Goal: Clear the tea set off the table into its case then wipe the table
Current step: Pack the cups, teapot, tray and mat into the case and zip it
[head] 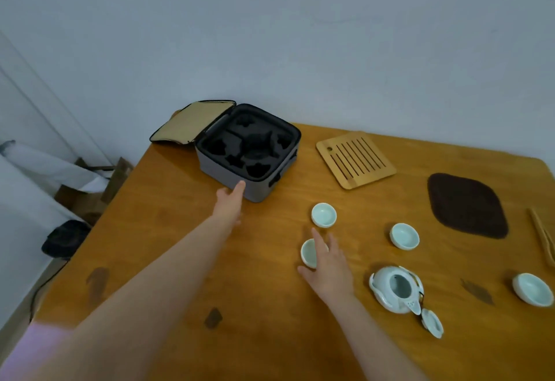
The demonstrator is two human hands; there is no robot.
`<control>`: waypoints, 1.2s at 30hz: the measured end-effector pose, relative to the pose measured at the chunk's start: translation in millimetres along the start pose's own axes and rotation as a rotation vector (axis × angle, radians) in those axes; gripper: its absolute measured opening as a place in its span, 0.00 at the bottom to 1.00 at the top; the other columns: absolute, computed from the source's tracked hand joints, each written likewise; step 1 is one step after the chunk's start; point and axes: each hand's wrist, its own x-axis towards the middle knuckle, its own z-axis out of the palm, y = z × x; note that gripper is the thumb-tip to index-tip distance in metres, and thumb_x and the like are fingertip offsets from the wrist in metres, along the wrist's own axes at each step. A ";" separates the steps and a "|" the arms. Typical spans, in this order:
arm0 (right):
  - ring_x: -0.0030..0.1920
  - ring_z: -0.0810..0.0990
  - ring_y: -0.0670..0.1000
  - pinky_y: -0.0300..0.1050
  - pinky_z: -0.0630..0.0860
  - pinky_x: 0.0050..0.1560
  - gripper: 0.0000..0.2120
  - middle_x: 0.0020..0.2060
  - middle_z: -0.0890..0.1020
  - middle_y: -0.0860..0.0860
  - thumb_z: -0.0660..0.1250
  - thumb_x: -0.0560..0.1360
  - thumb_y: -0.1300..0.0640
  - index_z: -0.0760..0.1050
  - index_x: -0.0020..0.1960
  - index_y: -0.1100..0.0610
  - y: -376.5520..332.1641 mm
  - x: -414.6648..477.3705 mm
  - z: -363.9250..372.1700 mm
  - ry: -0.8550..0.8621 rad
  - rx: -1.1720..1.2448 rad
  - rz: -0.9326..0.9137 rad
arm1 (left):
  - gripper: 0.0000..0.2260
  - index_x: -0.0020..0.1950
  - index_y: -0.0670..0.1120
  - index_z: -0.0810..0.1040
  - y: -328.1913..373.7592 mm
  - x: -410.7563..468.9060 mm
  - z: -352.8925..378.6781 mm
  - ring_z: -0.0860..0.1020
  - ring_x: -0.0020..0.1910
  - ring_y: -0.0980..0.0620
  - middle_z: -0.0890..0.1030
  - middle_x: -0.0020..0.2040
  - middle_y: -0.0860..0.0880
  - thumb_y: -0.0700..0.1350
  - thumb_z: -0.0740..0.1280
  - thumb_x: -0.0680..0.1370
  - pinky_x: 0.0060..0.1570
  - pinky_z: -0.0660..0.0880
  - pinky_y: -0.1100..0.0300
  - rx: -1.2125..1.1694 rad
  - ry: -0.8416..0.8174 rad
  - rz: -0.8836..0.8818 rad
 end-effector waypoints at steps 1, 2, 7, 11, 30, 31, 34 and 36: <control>0.74 0.61 0.55 0.49 0.69 0.67 0.41 0.77 0.53 0.52 0.69 0.74 0.44 0.47 0.78 0.43 -0.8 4.3 0.7 -0.011 -0.012 0.009 | 0.32 0.78 0.50 0.53 11.7 11.1 -0.9 0.74 0.60 0.40 0.67 0.71 0.43 0.60 0.61 0.79 0.58 0.75 0.45 -0.001 -0.014 -0.001; 0.73 0.62 0.55 0.49 0.70 0.65 0.40 0.76 0.56 0.52 0.69 0.74 0.45 0.49 0.78 0.44 -0.3 8.2 2.1 -0.017 -0.019 0.020 | 0.34 0.79 0.50 0.51 21.7 21.5 -1.2 0.75 0.60 0.40 0.66 0.71 0.43 0.59 0.63 0.79 0.58 0.75 0.45 -0.008 -0.022 0.000; 0.65 0.69 0.52 0.46 0.74 0.59 0.33 0.67 0.66 0.50 0.69 0.73 0.45 0.57 0.73 0.45 2.9 18.7 8.3 -0.013 -0.074 0.040 | 0.37 0.77 0.50 0.50 44.9 56.8 3.5 0.77 0.53 0.41 0.67 0.71 0.40 0.51 0.69 0.77 0.47 0.78 0.48 -0.088 -0.019 -0.094; 0.60 0.73 0.51 0.44 0.76 0.54 0.32 0.62 0.69 0.49 0.70 0.72 0.46 0.60 0.71 0.47 1.8 21.2 10.6 -0.016 -0.059 0.052 | 0.35 0.76 0.51 0.51 44.1 64.9 7.9 0.80 0.46 0.41 0.70 0.66 0.39 0.47 0.69 0.77 0.31 0.78 0.55 -0.082 -0.011 -0.145; 0.49 0.74 0.46 0.37 0.71 0.40 0.27 0.57 0.72 0.46 0.69 0.72 0.39 0.64 0.63 0.50 -6.1 -0.5 -7.0 0.165 0.160 0.078 | 0.25 0.73 0.49 0.53 11.1 27.2 -42.4 0.81 0.35 0.43 0.75 0.53 0.38 0.44 0.62 0.80 0.21 0.72 0.62 0.342 -0.061 -0.080; 0.50 0.74 0.45 0.36 0.71 0.41 0.28 0.58 0.72 0.46 0.69 0.72 0.39 0.64 0.64 0.51 -8.1 -0.9 -8.8 0.179 0.173 0.062 | 0.24 0.73 0.49 0.54 8.5 23.9 -46.1 0.82 0.36 0.42 0.76 0.53 0.39 0.44 0.62 0.80 0.21 0.72 0.62 0.377 -0.077 -0.059; 0.52 0.73 0.45 0.36 0.71 0.43 0.30 0.58 0.69 0.46 0.71 0.71 0.41 0.64 0.67 0.52 -15.9 1.7 -15.6 0.260 0.202 0.008 | 0.22 0.70 0.49 0.56 1.4 18.3 -56.0 0.83 0.39 0.42 0.78 0.51 0.40 0.45 0.62 0.80 0.25 0.74 0.59 0.483 -0.120 -0.013; 0.50 0.73 0.45 0.36 0.70 0.42 0.30 0.58 0.68 0.47 0.71 0.71 0.41 0.65 0.67 0.53 -23.2 5.0 -22.2 0.312 0.193 -0.007 | 0.22 0.69 0.50 0.57 -1.5 16.6 -61.2 0.84 0.39 0.41 0.79 0.49 0.40 0.45 0.62 0.79 0.27 0.74 0.58 0.538 -0.141 0.017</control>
